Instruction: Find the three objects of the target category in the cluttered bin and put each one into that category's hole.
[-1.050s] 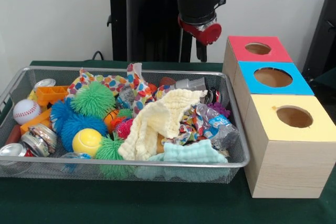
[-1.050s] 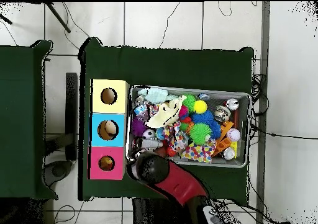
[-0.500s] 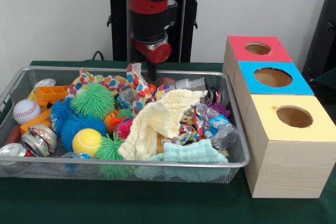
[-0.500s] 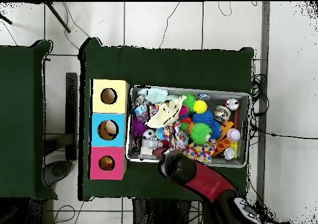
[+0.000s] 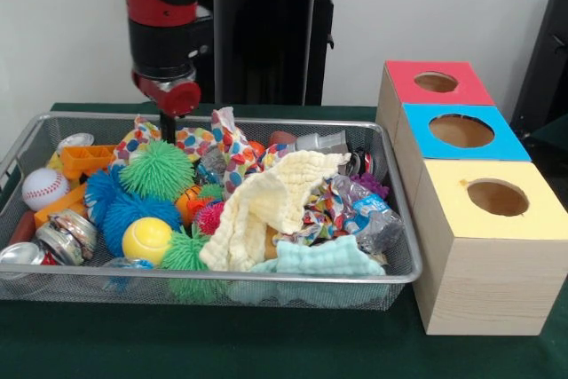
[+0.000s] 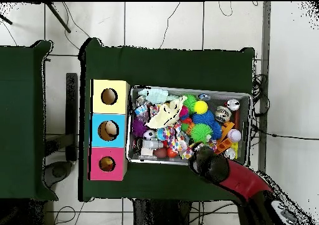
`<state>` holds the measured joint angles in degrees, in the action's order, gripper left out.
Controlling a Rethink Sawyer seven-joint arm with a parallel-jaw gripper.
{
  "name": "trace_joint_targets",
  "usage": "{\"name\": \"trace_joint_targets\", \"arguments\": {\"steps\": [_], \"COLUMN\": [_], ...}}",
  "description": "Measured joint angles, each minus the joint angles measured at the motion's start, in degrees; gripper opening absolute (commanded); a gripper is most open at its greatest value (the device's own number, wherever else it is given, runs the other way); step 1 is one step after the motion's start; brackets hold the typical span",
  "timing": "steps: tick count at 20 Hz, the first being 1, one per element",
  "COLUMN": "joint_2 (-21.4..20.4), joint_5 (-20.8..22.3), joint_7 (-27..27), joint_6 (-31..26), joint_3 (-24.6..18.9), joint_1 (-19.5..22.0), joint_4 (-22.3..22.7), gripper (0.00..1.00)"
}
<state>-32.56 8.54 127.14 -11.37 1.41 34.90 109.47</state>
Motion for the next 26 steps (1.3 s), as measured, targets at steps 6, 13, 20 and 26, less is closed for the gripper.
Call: {"name": "trace_joint_targets", "arguments": {"steps": [6,13,20,26], "joint_2": [2.07,3.17,2.94,2.92], "joint_5": [5.99,9.32,10.66,11.89], "joint_7": [0.0,0.0,0.0,0.0], "joint_6": [0.02,0.01,0.02,-0.01], "joint_3": [-1.95,-2.61,-4.06,-4.13], "joint_1": [5.28,5.62,5.62,5.62], "joint_4": [-3.99,-6.09,-6.11,-6.11], "gripper": [0.0,0.0,1.0,1.0]}}
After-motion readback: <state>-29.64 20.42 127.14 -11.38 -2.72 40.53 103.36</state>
